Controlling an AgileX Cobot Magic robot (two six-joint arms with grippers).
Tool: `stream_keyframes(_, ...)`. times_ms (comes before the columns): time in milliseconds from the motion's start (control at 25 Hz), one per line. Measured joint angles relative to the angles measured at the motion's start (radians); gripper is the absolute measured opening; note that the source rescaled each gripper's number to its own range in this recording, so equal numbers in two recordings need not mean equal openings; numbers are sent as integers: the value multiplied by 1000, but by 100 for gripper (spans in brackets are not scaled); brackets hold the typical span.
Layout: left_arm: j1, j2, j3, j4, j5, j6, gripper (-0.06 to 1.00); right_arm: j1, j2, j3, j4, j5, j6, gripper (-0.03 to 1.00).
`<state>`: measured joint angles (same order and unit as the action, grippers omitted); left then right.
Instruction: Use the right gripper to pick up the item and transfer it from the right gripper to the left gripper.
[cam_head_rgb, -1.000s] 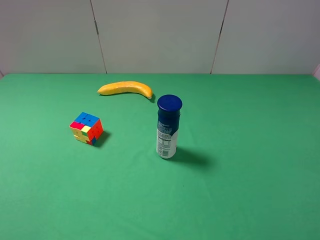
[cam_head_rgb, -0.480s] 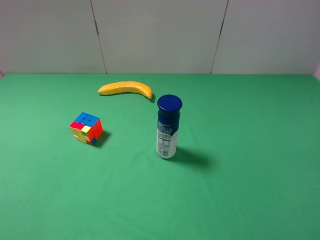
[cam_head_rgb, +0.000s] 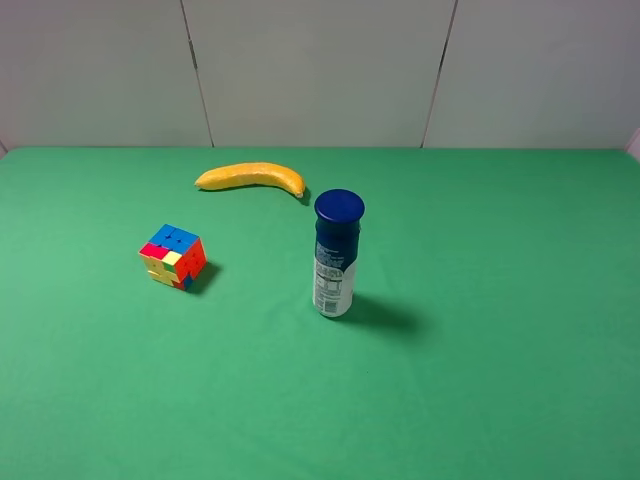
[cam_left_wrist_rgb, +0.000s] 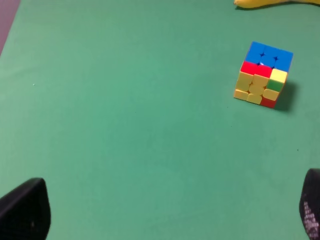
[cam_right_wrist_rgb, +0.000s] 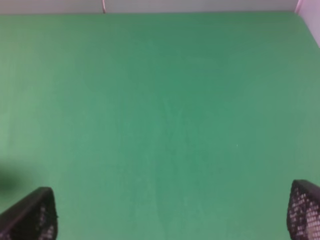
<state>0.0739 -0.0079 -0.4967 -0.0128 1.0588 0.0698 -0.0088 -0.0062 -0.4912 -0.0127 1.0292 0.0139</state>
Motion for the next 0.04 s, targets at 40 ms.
stream_keyframes(40, 0, 0, 0, 0, 0, 0, 100, 0, 0, 0, 0, 0, 0, 100)
